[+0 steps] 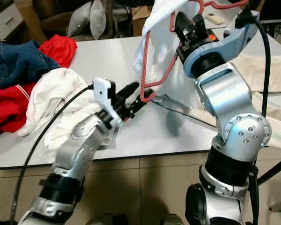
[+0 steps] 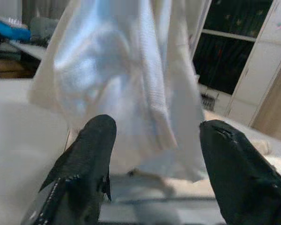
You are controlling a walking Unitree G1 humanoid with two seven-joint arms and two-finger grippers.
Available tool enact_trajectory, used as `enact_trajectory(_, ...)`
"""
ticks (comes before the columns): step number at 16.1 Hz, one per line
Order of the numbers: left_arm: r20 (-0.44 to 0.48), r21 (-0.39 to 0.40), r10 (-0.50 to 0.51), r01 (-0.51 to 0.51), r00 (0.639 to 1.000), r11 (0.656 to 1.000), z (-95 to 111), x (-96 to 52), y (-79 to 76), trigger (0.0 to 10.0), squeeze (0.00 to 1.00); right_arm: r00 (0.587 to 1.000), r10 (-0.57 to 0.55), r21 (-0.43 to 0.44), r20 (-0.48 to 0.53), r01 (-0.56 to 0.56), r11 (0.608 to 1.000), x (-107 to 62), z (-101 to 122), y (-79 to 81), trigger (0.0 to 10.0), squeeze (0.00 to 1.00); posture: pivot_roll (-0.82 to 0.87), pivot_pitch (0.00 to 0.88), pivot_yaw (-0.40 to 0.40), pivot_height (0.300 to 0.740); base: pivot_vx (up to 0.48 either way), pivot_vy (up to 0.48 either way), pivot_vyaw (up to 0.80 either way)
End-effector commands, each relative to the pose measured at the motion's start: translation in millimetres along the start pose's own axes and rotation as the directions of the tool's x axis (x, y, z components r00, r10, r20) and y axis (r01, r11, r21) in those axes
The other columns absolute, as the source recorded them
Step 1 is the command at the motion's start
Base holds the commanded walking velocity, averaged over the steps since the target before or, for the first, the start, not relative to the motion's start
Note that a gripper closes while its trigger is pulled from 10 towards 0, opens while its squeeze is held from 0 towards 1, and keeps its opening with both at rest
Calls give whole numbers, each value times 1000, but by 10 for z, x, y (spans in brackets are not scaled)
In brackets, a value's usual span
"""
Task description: Hang hanger
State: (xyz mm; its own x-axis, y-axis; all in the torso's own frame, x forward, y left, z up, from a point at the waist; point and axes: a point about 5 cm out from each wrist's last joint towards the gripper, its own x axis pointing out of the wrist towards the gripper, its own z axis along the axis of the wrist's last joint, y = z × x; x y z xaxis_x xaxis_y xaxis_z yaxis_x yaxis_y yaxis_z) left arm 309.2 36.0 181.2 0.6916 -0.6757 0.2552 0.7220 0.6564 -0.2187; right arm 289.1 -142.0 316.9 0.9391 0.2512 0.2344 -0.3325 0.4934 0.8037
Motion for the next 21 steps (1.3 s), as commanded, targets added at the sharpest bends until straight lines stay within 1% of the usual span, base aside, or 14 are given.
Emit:
enact_trajectory(1, 23, 20, 41, -42, 999, 999, 43, 16, 59, 10000, 1000, 998, 58, 6, -2, -58, 998, 9, 15, 106, 10000, 0, -189, 31, 103, 740, 0, 0, 0)
enact_trajectory(2, 34, 48, 83, -84, 996, 995, 48, 40, 89, 10000, 1000, 998, 62, 7, -5, -62, 998, 11, 13, 117, 10000, 0, -196, 27, 107, 740, 0, 0, 0)
enact_trajectory(4, 94, 52, 153, -158, 984, 986, 99, 68, 158, 10000, 1000, 997, 78, 9, -9, -78, 997, 17, 14, 152, 10000, 0, -198, 25, 109, 740, 0, 0, 0)
enact_trajectory(6, 99, 19, 110, -112, 989, 993, 73, 105, 118, 10000, 1000, 996, 84, 13, -9, -83, 996, 21, 13, 168, 10000, 0, -197, 24, 110, 740, 0, 0, 0)
enact_trajectory(7, 97, 12, 102, -103, 990, 995, 64, 119, 103, 10000, 902, 996, 84, 13, -9, -84, 996, 21, 13, 171, 10000, 0, -197, 24, 110, 740, 0, 0, 0)
enact_trajectory(8, 90, 7, 68, -69, 994, 998, 32, 165, 53, 10000, 82, 996, 85, 13, -10, -85, 996, 22, 12, 179, 10000, 0, -196, 22, 109, 740, 0, 0, 0)
enact_trajectory(9, 75, 15, 43, -44, 996, 999, -2, 201, 17, 10000, 0, 996, 86, 14, -10, -86, 996, 23, 12, 182, 10000, 0, -196, 22, 109, 740, 0, 0, 0)
enact_trajectory(10, 65, 20, 35, -36, 997, 999, -21, 218, 4, 10000, 0, 996, 86, 14, -10, -86, 996, 24, 12, 183, 10000, 0, -196, 22, 109, 740, 0, 0, 0)
enact_trajectory(11, 31, 47, 54, -55, 998, 997, -69, 253, 23, 4510, 0, 996, 88, 13, -10, -87, 996, 30, 11, 189, 10000, 0, -195, 26, 110, 740, 0, 0, 0)
enact_trajectory(12, 5, 72, 133, -133, 991, 988, -103, 270, 111, 1294, 0, 996, 89, 14, -9, -89, 996, 38, 8, 197, 10000, 0, -198, 28, 115, 740, 0, 0, 0)
enact_trajectory(13, -6, 87, 196, -194, 981, 977, -115, 269, 196, 0, 0, 996, 91, 15, -6, -91, 996, 42, 6, 204, 10000, 0, -201, 30, 119, 740, 0, 0, 0)
enact_trajectory(16, 13, 74, 217, -217, 976, 973, -94, 256, 268, 0, 0, 996, 93, 24, 7, -93, 995, 45, 15, 220, 10000, 0, -200, 33, 122, 740, 0, 0, 0)
enact_trajectory(19, 52, 14, 195, -196, 979, 981, -68, 308, 232, 0, 0, 995, 97, 24, 10, -97, 995, 42, 27, 232, 10000, 0, -198, 33, 123, 740, 0, 0, 0)
enact_trajectory(21, 56, 13, 178, -179, 982, 984, -73, 333, 201, 0, 0, 995, 96, 25, 11, -96, 995, 40, 28, 233, 10000, 0, -198, 33, 123, 740, 0, 0, 0)
